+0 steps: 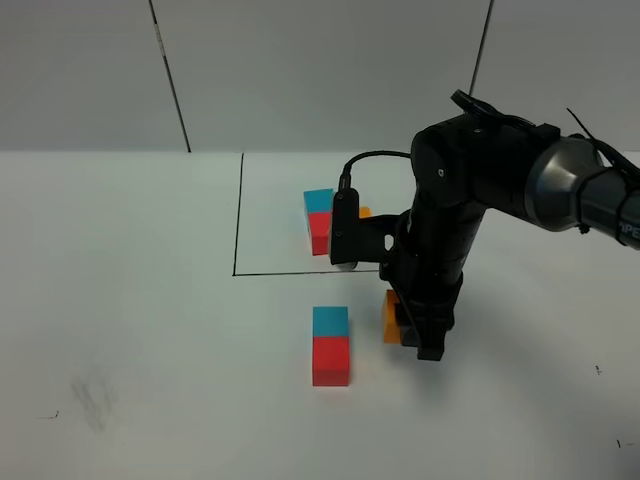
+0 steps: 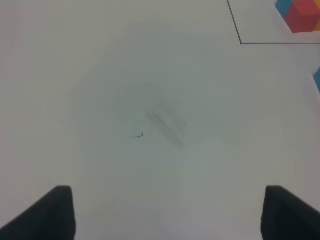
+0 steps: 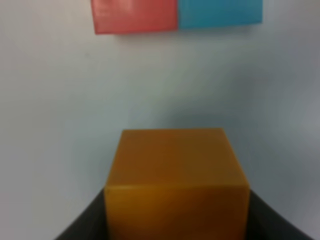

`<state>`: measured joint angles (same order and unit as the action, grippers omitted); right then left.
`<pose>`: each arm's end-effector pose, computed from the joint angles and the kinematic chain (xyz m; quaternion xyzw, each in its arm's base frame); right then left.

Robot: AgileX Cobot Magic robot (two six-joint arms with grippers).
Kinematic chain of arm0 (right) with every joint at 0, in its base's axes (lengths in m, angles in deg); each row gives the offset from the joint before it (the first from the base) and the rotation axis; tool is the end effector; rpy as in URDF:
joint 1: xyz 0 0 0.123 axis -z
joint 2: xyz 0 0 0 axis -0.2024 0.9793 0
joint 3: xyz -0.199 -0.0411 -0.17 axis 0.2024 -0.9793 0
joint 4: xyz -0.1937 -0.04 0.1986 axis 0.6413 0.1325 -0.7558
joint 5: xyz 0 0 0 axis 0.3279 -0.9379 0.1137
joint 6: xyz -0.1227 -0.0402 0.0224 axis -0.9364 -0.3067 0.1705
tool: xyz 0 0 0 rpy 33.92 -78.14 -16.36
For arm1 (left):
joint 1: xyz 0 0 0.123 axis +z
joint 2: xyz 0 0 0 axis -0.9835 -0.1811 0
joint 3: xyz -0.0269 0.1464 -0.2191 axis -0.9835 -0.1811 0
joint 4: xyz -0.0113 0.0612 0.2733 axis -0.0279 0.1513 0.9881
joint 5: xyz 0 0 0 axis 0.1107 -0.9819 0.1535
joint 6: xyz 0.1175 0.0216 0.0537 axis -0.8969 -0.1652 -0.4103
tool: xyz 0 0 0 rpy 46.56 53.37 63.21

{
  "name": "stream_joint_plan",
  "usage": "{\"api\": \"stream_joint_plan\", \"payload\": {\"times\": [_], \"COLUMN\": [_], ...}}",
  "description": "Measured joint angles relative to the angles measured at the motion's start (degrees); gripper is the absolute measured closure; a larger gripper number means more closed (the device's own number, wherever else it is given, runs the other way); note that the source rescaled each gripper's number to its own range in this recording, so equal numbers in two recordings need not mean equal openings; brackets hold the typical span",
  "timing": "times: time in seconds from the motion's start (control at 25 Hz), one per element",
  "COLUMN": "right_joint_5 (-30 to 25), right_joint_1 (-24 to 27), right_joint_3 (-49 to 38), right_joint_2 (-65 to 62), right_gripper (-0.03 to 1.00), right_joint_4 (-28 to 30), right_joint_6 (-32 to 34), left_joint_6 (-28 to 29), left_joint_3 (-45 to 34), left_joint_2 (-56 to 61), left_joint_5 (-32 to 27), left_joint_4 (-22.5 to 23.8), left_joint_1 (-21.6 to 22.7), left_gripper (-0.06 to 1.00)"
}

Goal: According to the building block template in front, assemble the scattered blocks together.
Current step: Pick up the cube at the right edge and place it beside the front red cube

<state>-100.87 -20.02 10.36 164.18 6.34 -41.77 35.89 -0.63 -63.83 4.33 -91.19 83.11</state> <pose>0.3600 0.2310 0.1208 -0.6756 0.7350 0.0178 0.0559 0.0740 -0.0058 0.2741 -0.0079 0.8534 -0.0189 0.5208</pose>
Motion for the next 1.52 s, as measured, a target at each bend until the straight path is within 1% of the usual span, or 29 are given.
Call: {"api": "stream_joint_plan", "payload": {"times": [0.24, 0.36, 0.56, 0.76, 0.92, 1.08, 1.36, 1.52], "right_joint_5": [0.3, 1.3, 3.0, 3.1, 3.6, 3.7, 6.2, 6.6], "right_joint_1": [-0.6, -1.9, -3.8, -4.5, -4.6, -4.6, -6.1, -6.3], "right_joint_3": [0.0, 0.0, 0.0, 0.0, -0.6, -1.9, -1.9, -1.9], "right_joint_2": [3.4, 4.6, 5.3, 6.7, 6.9, 6.9, 6.9, 6.9], "right_gripper": [0.77, 0.77, 0.77, 0.77, 0.77, 0.77, 0.77, 0.77], "right_joint_4": [-0.5, 0.8, 2.9, 5.8, 7.1, 6.8, 6.4, 6.3], "right_joint_6": [0.5, 1.0, 4.1, 9.0, 10.6, 10.8, 10.4, 9.9], "left_joint_6": [0.0, 0.0, 0.0, 0.0, 0.0, 0.0, 0.0, 0.0], "left_joint_3": [0.0, 0.0, 0.0, 0.0, 0.0, 0.0, 0.0, 0.0], "left_joint_2": [0.0, 0.0, 0.0, 0.0, 0.0, 0.0, 0.0, 0.0], "left_joint_5": [0.0, 0.0, 0.0, 0.0, 0.0, 0.0, 0.0, 0.0], "left_joint_4": [0.0, 0.0, 0.0, 0.0, 0.0, 0.0, 0.0, 0.0], "left_joint_1": [0.0, 0.0, 0.0, 0.0, 0.0, 0.0, 0.0, 0.0], "left_gripper": [0.15, 0.15, 0.15, 0.15, 0.15, 0.15, 0.15, 0.15]}}
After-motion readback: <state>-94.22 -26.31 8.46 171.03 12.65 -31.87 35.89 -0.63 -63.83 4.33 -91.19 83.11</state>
